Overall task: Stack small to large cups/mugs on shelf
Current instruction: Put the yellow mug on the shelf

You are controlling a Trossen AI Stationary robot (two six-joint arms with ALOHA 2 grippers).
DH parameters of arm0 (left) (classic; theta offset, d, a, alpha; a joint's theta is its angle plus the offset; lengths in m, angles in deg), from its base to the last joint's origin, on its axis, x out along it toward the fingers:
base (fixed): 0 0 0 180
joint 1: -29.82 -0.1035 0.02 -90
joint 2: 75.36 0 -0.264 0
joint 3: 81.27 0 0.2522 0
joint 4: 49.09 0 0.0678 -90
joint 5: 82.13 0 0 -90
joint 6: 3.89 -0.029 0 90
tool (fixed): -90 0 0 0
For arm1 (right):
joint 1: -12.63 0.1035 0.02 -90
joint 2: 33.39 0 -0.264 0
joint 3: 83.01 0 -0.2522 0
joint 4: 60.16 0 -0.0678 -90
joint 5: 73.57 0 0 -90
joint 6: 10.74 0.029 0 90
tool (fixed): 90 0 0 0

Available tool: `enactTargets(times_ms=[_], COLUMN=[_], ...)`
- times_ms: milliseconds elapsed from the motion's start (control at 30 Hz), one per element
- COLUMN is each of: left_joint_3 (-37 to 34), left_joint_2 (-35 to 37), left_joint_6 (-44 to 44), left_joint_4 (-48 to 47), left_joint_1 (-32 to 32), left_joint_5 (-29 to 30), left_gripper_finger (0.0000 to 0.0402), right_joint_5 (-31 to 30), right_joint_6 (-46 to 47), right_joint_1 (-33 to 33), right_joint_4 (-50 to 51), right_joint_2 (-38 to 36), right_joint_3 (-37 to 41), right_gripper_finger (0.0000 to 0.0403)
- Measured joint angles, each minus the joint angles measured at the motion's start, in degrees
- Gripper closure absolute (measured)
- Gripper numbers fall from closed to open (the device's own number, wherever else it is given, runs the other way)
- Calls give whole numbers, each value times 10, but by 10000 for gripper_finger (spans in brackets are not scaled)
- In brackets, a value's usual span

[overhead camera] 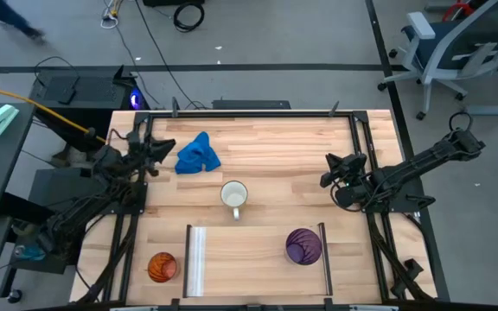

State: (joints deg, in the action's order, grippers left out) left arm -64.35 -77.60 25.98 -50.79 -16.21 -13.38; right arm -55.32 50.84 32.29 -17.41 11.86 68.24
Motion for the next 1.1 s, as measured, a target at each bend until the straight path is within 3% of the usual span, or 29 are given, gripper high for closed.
enactTargets(times_ms=[133, 300, 433, 767, 1100], left_joint_3=[9, 81, 167, 412, 575], left_joint_2=[0, -17, -83, -366, -599], left_joint_6=[32, 20, -9, -50, -48], left_joint_4=[104, 93, 63, -263, -483], left_joint_1=[37, 70, 88, 134, 257], left_joint_5=[-12, 0, 1, 11, 137], left_gripper_finger=[341, 350, 350, 351, 352], right_joint_5=[0, 7, 7, 45, 68], right_joint_6=[-2, -2, 2, 1, -3], right_joint_1=[0, 0, 0, 0, 0], right_joint_4=[0, 0, 0, 0, 1], right_joint_2=[0, 0, 0, 0, 0], right_joint_3=[0, 0, 0, 0, 0], right_gripper_finger=[348, 348, 348, 348, 348])
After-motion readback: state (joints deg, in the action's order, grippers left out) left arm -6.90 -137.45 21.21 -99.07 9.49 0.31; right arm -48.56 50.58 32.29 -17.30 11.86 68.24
